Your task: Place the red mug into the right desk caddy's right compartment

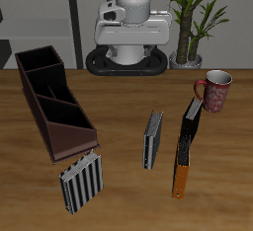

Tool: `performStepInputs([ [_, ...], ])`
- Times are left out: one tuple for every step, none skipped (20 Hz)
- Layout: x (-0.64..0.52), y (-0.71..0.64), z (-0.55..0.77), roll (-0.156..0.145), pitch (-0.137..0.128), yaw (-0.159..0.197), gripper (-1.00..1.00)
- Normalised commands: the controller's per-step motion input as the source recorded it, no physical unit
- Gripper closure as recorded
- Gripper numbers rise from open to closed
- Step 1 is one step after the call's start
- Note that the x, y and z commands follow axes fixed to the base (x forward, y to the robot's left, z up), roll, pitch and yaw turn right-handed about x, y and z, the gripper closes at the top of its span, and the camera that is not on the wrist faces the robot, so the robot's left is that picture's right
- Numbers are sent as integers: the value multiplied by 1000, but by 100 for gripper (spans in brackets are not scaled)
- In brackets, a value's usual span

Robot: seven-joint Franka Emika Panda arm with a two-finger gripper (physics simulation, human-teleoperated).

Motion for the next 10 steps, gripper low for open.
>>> performStepInputs([
  [-346, 186, -32, 69, 6, -8, -100],
  [-398, 141, -13, 34, -71, 70, -100],
  [-772, 336, -51, 48, -67, 15, -100],
  [-616, 210, -80, 22, -13, -17, -100],
  [-626, 375, -75, 84, -49, 25, -100],
  [-305, 93, -19, -16, -47, 43, -100],
  [-610, 179, -169, -27, 40, -123, -100],
  [-934, 546, -207, 173, 28, 24, -100],
  [-562, 146, -36, -41, -75, -16, -100],
  [-677, 274, -62, -34, -68, -4, -100],
])
